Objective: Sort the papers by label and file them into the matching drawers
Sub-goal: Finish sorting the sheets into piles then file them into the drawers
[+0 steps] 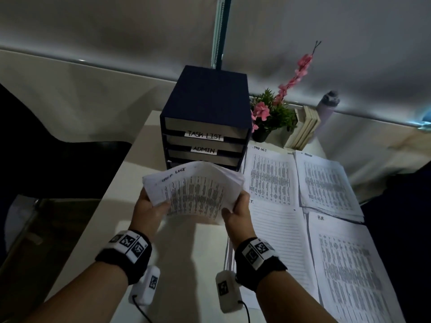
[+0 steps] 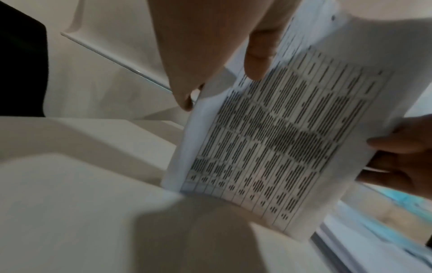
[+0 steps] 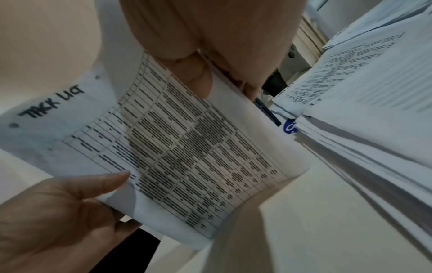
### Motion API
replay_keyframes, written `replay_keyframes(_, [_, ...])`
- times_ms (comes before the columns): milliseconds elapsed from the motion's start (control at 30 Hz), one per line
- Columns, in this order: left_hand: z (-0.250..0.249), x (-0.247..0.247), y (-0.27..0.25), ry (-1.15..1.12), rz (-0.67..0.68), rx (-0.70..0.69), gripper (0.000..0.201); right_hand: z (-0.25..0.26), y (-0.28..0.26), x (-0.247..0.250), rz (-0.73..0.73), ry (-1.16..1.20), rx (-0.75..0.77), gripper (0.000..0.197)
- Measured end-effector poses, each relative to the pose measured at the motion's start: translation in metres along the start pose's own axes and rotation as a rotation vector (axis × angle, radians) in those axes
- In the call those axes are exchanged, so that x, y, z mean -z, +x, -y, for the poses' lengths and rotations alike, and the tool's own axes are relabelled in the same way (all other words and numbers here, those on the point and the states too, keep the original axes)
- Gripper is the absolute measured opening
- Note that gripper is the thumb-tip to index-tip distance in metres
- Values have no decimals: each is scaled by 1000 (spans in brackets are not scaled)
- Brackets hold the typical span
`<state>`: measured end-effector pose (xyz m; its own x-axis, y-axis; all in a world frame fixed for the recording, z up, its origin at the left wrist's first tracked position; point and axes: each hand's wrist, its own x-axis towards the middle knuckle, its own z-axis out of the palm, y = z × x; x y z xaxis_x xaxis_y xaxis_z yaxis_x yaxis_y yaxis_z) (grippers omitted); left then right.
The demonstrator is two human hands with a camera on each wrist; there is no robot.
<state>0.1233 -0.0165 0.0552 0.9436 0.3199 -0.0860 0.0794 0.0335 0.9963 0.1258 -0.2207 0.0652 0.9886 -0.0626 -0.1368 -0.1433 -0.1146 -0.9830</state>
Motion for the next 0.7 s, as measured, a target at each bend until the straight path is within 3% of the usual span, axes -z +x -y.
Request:
replay_keyframes(100, [1,-11,-6,232,-93,34,32,-10,5,7,14,-74,-71,43])
replay_keyframes(233, [-21,-32,-7,201,-123,34,24,-20,14,32,-7,-137,-84,30])
replay_keyframes(367, [-28,-62,-4,139,47,9,31,-23,26,75,-152,-114,-42,10])
replay_keyframes(567, [6,-125,-11,237,160,237,52,-41,45,171,-531,-185,-112,16])
replay_keyframes(700, [35,-153,-24,444,234,377,49,-55,72,229,-616,-290,-248,12])
